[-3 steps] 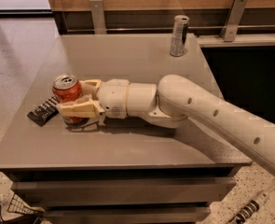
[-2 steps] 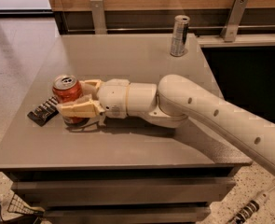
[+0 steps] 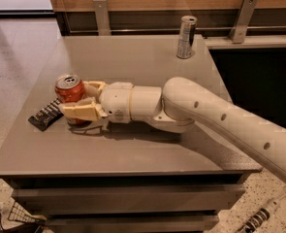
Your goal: Move coke can near rxbar chocolate
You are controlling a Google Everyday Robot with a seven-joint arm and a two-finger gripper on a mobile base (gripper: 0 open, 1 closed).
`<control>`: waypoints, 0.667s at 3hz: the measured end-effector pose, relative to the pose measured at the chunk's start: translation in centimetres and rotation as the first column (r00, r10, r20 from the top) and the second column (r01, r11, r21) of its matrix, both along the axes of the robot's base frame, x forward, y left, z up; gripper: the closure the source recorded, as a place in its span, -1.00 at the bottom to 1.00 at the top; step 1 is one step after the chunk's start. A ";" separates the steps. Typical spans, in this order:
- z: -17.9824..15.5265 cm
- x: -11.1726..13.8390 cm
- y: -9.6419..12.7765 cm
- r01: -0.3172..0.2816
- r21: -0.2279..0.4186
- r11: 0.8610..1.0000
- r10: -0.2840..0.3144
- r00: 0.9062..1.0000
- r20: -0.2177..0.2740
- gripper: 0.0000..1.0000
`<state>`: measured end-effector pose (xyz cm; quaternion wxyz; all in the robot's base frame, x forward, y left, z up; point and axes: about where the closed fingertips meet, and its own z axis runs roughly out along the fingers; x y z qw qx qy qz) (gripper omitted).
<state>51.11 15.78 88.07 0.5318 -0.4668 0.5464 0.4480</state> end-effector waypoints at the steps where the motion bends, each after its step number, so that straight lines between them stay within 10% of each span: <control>1: 0.1 -0.1 0.2 -0.004 0.000 1.000 0.004 1.000 0.001 -0.91; 2: 0.1 -0.2 0.3 -0.006 0.000 1.000 0.006 1.000 0.001 -1.00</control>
Offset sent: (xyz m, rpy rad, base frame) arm -0.0012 0.0019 0.0006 -0.0001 -0.0009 0.0038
